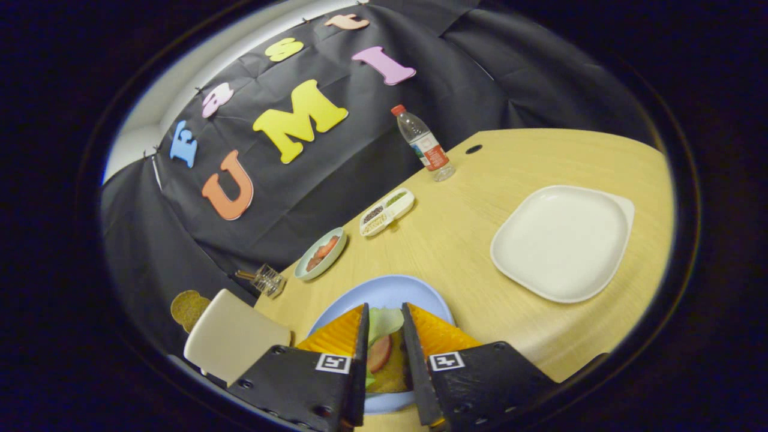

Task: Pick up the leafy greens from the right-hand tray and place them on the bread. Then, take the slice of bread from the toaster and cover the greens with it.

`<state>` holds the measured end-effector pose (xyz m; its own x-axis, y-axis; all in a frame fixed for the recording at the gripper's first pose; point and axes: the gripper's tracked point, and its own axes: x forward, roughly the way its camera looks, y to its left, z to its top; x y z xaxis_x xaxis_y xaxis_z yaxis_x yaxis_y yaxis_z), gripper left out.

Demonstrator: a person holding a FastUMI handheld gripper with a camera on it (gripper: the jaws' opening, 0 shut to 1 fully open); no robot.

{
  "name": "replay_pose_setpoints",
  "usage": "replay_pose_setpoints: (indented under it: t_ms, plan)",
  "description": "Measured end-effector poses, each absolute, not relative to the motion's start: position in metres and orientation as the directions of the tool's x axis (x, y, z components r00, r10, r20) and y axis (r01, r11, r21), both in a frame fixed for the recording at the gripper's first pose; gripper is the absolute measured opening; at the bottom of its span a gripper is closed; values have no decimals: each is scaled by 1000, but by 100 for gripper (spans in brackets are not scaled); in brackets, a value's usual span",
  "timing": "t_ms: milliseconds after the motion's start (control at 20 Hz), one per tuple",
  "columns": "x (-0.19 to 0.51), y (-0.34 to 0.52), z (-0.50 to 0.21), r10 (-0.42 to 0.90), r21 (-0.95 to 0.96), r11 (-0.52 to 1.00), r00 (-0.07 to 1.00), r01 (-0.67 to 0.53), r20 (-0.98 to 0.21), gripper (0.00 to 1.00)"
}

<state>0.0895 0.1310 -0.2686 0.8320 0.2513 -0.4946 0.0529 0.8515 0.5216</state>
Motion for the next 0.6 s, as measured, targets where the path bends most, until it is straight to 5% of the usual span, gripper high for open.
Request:
replay_pose_setpoints:
  t_ms: [50,250,600]
  plan:
    - [90,128,-265,237,502,864,841,47,-487,48]
    - [89,123,-246,192,430,903,873,22,-448,80]
    - [71,131,-178,98,181,982,952,-46,-291,95]
